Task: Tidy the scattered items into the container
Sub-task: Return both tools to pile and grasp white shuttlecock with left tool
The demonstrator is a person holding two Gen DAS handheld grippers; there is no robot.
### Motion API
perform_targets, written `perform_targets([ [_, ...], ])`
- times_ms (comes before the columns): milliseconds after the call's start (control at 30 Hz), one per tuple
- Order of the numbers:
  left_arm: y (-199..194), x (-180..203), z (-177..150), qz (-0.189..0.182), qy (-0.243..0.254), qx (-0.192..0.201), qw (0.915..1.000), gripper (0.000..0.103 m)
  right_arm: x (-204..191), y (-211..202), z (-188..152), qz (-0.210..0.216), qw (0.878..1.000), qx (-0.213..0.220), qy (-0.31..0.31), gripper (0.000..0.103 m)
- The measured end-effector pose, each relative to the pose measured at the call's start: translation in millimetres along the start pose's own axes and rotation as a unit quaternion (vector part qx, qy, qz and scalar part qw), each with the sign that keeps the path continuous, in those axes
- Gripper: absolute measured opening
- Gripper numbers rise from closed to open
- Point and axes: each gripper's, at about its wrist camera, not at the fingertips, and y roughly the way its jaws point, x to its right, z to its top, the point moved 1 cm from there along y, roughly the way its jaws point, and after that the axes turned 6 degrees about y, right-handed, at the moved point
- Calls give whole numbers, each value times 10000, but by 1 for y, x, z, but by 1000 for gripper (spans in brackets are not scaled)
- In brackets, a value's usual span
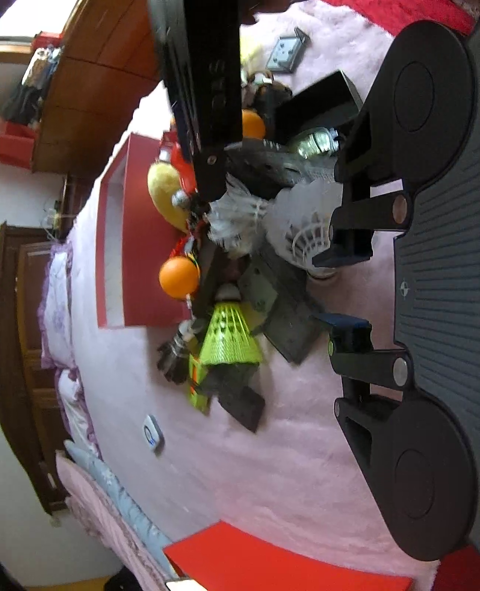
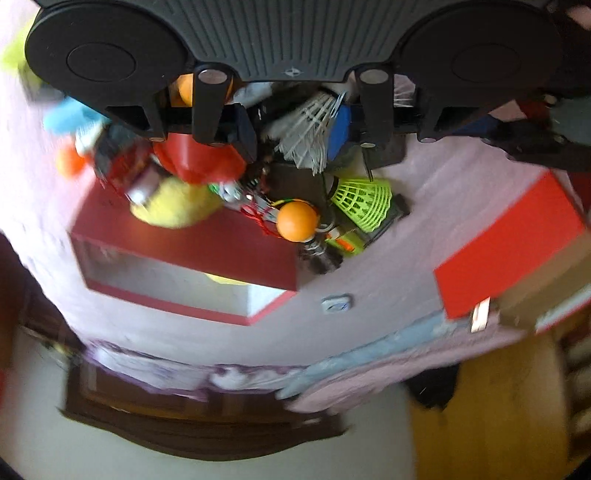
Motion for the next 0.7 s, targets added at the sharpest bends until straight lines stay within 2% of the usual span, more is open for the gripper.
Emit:
perform_targets([
  [200, 2, -9, -8, 56, -132, -111, 9998, 23, -8, 38, 13, 189, 9964, -537, -624, 47],
  [267, 1, -10, -12, 63, -111, -116, 9999, 22, -12, 40, 10, 226, 9944, -665, -785, 42],
  [300, 1, -10, -14, 48, -90, -118, 9999, 17, -16, 39, 7, 242, 9934, -709, -869, 37],
  [333, 1, -10, -16, 19, -64, -120, 9999, 14, -19, 36, 3, 238, 9924, -759, -942, 24],
  [367, 1, -10, -18, -13, -45, -130, 9999, 12, -22, 32, -2, 187, 9913, -821, -1009, 22],
  [500, 2, -6, -24, -126, 11, -181, 9998, 12, -31, 15, -22, 13, 9876, -1006, -1205, 17],
  [533, 3, -5, -25, -152, -1, -203, 9997, 12, -32, 11, -27, 85, 9871, -1097, -1166, 11],
  [567, 5, -5, -26, -180, -31, -233, 9996, 13, -33, 8, -33, 232, 9863, -1223, -1081, 10],
  [600, 6, -5, -27, -195, -61, -259, 9995, 18, -35, 7, -37, 298, 9858, -1275, -1050, 10],
  [700, 10, -5, -28, -214, -153, -329, 9991, 21, -42, 1, -43, 197, 9854, -1173, -1217, 11],
])
